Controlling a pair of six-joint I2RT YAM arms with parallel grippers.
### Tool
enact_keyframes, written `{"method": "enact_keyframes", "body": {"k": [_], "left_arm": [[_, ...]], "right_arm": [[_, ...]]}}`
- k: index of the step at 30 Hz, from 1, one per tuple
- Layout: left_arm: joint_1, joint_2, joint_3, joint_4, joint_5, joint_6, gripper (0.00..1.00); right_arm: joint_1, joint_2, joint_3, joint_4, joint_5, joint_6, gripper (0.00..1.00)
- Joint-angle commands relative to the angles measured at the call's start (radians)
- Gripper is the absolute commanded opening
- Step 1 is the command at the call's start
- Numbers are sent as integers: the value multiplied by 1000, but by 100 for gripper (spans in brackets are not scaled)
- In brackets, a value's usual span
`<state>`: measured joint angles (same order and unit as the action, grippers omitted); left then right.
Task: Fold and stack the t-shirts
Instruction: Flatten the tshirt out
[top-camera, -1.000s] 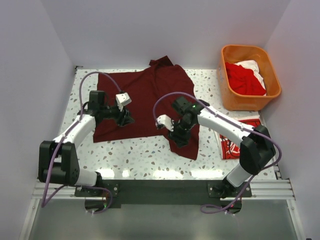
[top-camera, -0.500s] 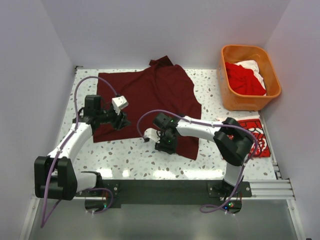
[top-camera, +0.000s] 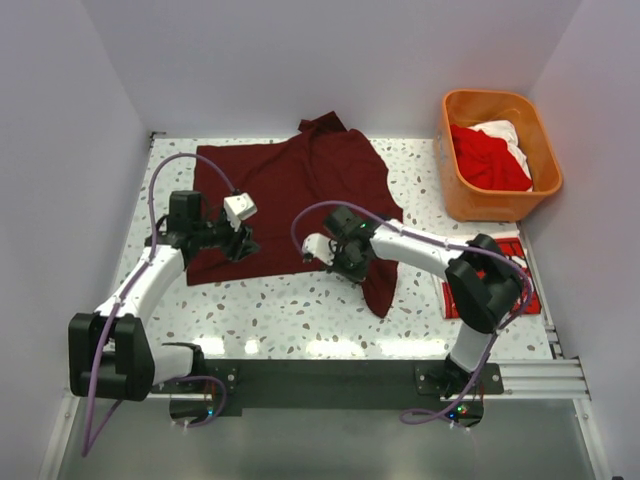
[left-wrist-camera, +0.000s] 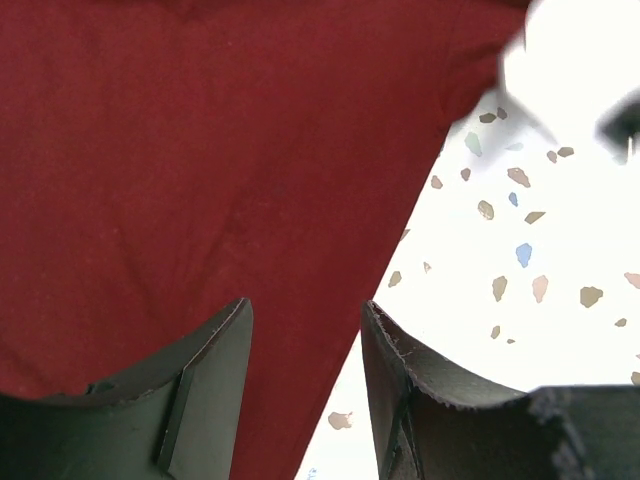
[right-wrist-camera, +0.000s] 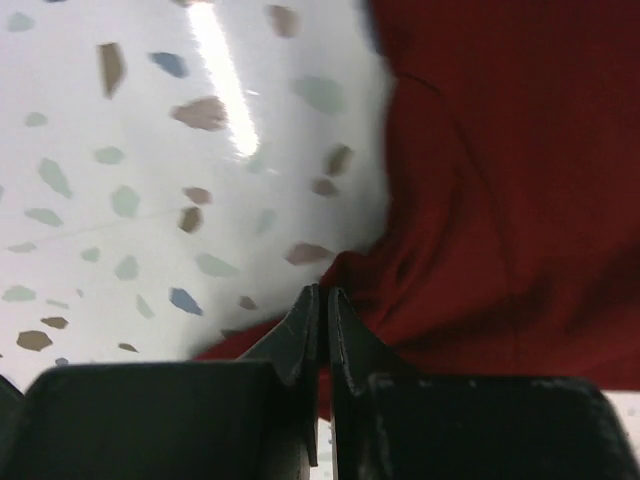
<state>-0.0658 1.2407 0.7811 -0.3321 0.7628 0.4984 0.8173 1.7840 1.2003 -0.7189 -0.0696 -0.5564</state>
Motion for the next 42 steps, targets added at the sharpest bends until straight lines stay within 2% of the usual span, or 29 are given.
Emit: {"method": "enact_keyframes", "body": {"k": [1, 3, 4, 5, 7, 9, 10, 12, 13, 15, 18, 23, 27, 30, 36, 42], "left_arm": [[8, 14, 32, -1, 30, 26, 52], [8, 31, 35, 1, 38, 29, 52], [8, 35, 38, 1, 39, 31, 52], [8, 46, 40, 2, 41, 29, 52], [8, 52, 44, 4, 36, 25, 52], [9, 54, 43, 1, 30, 26, 52], [11, 54, 40, -2, 27, 25, 52], [11, 52, 37, -7, 32, 25, 52], [11, 52, 34, -10, 30, 20, 52], [11, 51, 32, -12, 32, 20, 52], [11, 49, 33, -15, 26, 16, 52], [12, 54, 33, -15, 26, 23, 52], [11, 65, 44, -25, 27, 23, 52], [11, 65, 46, -24, 27, 23, 52], [12, 71, 55, -30, 27, 23, 52], [12, 85, 76, -47, 24, 35, 52]], "right_arm": [[-146, -94, 82, -74, -93, 9, 0], [-196, -87, 102, -105, -202, -8, 0], [-249, -59, 113, -141, -235, -7, 2], [-282, -40, 129, -161, -312, 6, 10], [-392, 33, 188, -198, -363, 47, 10], [-461, 77, 244, -226, -424, 93, 18], [-516, 96, 254, -226, -438, 128, 26], [-555, 97, 272, -211, -463, 148, 31], [-558, 91, 272, -197, -458, 160, 39], [-560, 60, 269, -176, -447, 164, 46], [-558, 31, 278, -146, -446, 156, 46], [-529, -14, 253, -179, -414, -14, 45], [-422, -95, 158, -162, -331, -115, 38], [-348, -115, 90, -108, -239, -125, 39], [-291, -77, 24, -30, -154, -160, 43], [-285, 11, 30, 22, -107, -172, 47]]}}
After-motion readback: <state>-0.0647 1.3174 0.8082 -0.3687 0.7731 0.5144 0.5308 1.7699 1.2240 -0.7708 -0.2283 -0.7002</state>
